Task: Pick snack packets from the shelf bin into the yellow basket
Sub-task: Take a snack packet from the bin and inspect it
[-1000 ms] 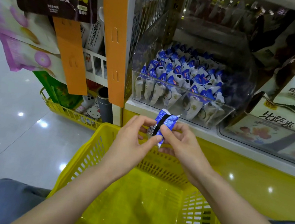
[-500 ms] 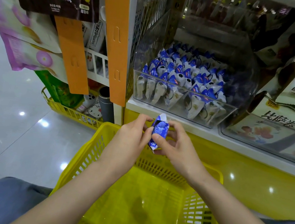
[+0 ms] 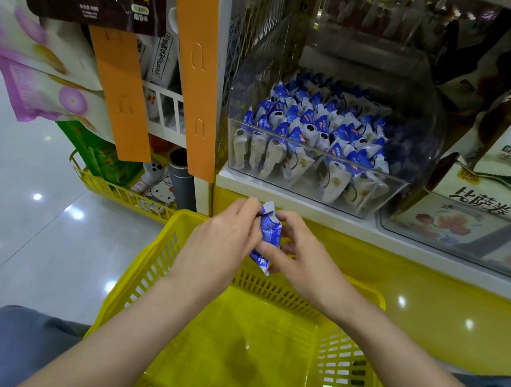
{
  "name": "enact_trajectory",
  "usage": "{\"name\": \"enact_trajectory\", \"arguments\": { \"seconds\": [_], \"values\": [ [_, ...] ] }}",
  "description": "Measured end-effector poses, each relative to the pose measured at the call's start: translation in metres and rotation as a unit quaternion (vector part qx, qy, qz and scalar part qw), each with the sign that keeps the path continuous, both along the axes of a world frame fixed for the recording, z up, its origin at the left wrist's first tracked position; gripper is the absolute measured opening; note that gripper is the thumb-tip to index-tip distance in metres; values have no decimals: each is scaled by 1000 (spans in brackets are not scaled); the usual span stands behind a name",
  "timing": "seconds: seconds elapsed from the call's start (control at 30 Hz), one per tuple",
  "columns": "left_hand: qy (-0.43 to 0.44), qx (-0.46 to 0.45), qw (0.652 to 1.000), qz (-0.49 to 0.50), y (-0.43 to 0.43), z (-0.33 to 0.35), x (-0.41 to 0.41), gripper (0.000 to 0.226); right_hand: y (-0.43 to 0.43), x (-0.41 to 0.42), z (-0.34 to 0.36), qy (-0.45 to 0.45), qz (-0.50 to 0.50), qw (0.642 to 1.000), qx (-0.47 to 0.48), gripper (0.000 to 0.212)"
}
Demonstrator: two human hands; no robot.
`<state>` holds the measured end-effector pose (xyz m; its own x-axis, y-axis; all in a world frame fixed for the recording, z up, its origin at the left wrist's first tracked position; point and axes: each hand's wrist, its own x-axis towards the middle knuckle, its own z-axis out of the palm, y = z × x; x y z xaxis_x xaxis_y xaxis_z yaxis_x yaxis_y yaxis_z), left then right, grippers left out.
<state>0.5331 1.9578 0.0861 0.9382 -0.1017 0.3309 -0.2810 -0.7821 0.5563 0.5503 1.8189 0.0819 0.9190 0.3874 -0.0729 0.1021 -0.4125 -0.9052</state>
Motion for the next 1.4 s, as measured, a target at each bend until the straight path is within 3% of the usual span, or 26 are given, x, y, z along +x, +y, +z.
{"name": "enact_trajectory", "arguments": {
  "seconds": [0.37,0.53,0.6,0.67,0.73,0.83,0.97,1.07,1.17,1.4],
  "values": [
    [35,-179,983,-16,-1,-13,8,7,-6,5,-1,-1,-30,1000,-9,30],
    [62,-147,985,-61,-7,-16,1,37,-8,8,-2,38,-78,995,48,13],
    [80,-182,978,-66,-9,-14,0,40,-6,7,-2,67,-104,989,79,15],
    [127,-288,947,-65,-12,-9,0,37,-5,7,0,54,-136,987,69,23],
    [182,-404,894,-68,-15,-5,-1,26,-8,7,1,-28,-148,988,-21,33],
    [207,-463,860,-60,-20,-6,1,16,-10,1,-1,-157,-116,969,-154,45],
    [178,-430,885,11,-16,-9,6,20,-7,-2,-1,-177,-71,966,-176,59],
    [173,-446,877,35,-9,-8,11,30,-12,1,-3,-186,-79,964,-172,54],
    [142,-423,893,52,-7,-6,15,30,-14,3,-2,-172,-83,967,-169,48],
    [16,-260,963,67,7,3,26,32,-10,2,9,-19,-86,996,20,23]
  ]
}}
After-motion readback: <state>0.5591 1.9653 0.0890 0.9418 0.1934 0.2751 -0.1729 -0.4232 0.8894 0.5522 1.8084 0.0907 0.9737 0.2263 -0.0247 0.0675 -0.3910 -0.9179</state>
